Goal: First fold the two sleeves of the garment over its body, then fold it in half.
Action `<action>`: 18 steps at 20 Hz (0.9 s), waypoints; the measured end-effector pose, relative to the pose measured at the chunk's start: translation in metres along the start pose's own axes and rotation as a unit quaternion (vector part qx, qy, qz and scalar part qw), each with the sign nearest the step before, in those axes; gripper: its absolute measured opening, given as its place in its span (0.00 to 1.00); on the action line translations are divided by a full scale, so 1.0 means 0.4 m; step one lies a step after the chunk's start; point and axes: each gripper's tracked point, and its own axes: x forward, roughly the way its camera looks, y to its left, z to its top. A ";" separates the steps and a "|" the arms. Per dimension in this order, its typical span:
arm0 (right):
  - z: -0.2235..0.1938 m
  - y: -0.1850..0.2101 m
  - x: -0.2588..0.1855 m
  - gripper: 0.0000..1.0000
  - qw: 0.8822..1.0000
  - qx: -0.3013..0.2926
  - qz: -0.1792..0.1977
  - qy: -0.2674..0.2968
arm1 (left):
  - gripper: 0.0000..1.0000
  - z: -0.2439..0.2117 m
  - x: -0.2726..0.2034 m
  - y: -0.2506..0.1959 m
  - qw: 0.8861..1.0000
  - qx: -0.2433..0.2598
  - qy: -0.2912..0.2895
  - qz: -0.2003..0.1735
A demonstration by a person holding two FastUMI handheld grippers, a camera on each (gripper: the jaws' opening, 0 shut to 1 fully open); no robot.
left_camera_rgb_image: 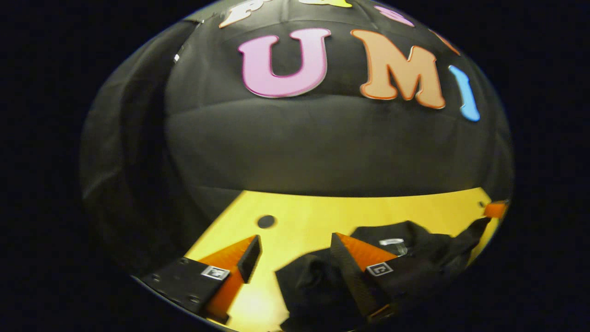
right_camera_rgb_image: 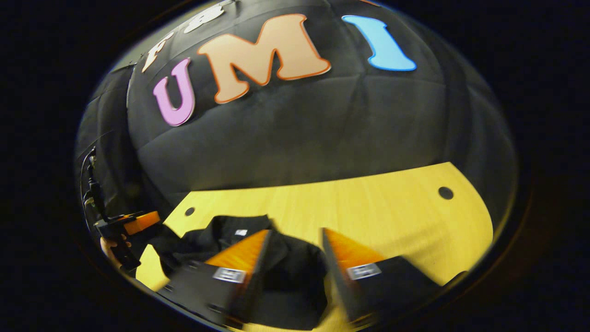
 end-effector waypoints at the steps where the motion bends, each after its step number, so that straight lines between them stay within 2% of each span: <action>1: 0.020 -0.010 -0.004 0.98 1.000 -0.002 -0.008 -0.019 | 0.89 0.033 -0.007 -0.013 1.000 -0.009 -0.019 -0.009; 2: 0.035 -0.012 -0.022 0.98 0.999 -0.008 -0.015 -0.034 | 0.94 0.064 -0.023 -0.027 0.999 -0.014 -0.031 -0.019; 4: 0.054 -0.020 -0.061 0.98 0.998 -0.022 -0.026 -0.052 | 0.92 0.090 -0.054 -0.030 0.999 -0.017 -0.041 -0.026; 5: 0.063 -0.011 -0.090 0.98 0.997 -0.028 -0.026 -0.061 | 0.96 0.105 -0.073 -0.029 0.998 -0.019 -0.047 -0.027; 7: 0.080 0.018 -0.160 0.98 0.995 -0.039 -0.024 -0.087 | 0.93 0.147 -0.140 -0.031 0.997 -0.029 -0.063 -0.034; 9: 0.090 0.045 -0.256 0.98 0.992 -0.046 -0.026 -0.116 | 0.93 0.195 -0.233 -0.027 0.994 -0.033 -0.094 -0.039; 10: 0.092 0.067 -0.307 0.98 0.990 -0.047 -0.024 -0.131 | 0.97 0.219 -0.276 -0.023 0.992 -0.029 -0.112 -0.042; 11: 0.093 0.089 -0.360 0.98 0.988 -0.047 -0.022 -0.147 | 0.92 0.244 -0.326 -0.019 0.990 -0.022 -0.130 -0.044; 13: 0.073 0.129 -0.464 0.98 0.985 -0.047 -0.019 -0.168 | 0.92 0.271 -0.431 -0.009 0.986 -0.012 -0.159 -0.049; 14: 0.059 0.147 -0.509 0.98 0.982 -0.052 -0.019 -0.179 | 0.96 0.279 -0.486 -0.007 0.983 -0.010 -0.173 -0.055; 16: 0.028 0.178 -0.595 0.94 0.980 -0.053 -0.016 -0.191 | 0.92 0.283 -0.589 -0.003 0.979 -0.008 -0.192 -0.066; 17: 0.008 0.192 -0.632 0.94 0.980 -0.051 -0.013 -0.192 | 0.96 0.273 -0.631 0.000 0.978 -0.005 -0.196 -0.070; 18: -0.012 0.203 -0.667 0.97 0.979 -0.049 -0.012 -0.196 | 0.92 0.263 -0.671 0.009 0.978 -0.002 -0.198 -0.070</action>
